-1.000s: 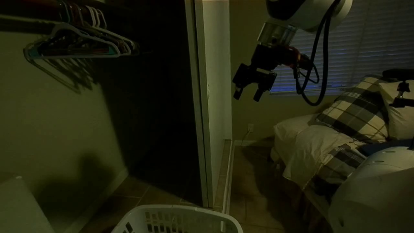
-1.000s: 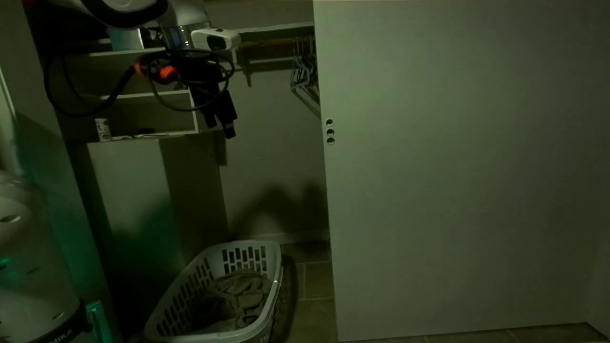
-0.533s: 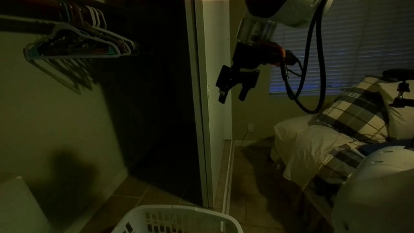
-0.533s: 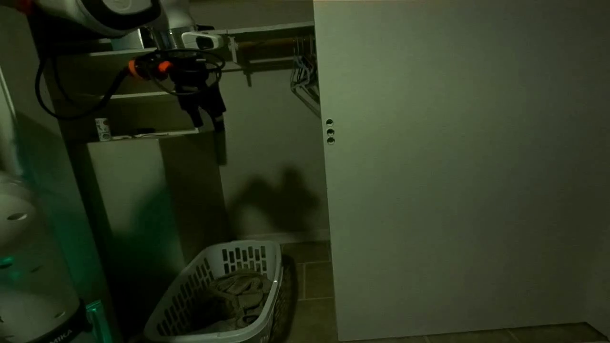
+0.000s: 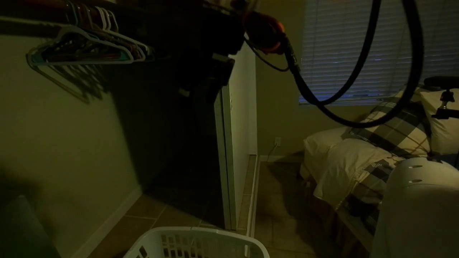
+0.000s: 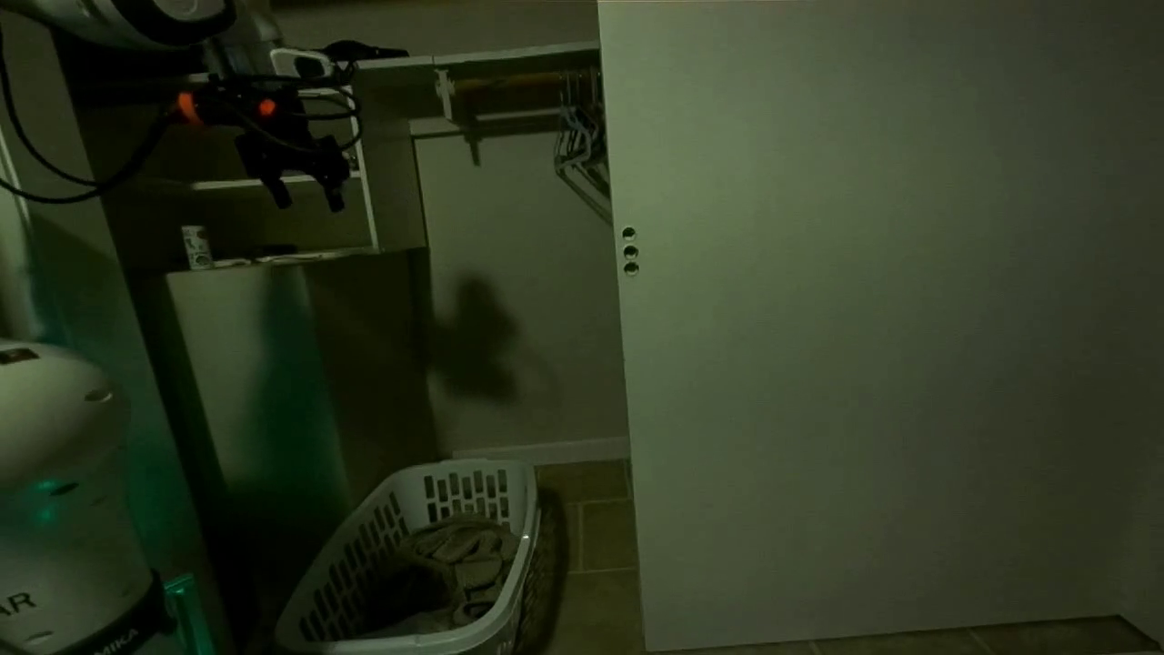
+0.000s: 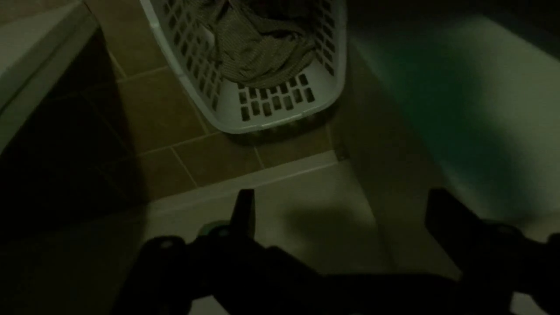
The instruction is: Remove the black object from the top shelf and put it on the bottom shelf
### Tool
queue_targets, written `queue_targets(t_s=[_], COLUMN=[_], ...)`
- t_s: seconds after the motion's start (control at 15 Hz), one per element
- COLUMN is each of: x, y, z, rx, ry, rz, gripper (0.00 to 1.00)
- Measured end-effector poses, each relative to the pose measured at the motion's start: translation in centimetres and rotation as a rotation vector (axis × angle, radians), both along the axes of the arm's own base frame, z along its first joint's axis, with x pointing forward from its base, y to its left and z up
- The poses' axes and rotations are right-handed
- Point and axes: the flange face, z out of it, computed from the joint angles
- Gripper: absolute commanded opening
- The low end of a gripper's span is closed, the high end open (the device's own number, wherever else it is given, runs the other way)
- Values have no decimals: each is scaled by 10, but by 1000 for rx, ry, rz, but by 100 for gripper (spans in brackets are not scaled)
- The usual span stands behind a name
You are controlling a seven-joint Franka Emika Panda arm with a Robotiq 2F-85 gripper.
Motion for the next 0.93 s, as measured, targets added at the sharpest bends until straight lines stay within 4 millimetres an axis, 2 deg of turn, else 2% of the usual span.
queue_targets(t_s=[0.13,0.27,0.93], x=[-15,-26,-24], y=[31,50,54], z=[14,22,22], rx=[27,49,52], ry=[-38,-66,-73], rz=[99,180,211], gripper=[100,100,100])
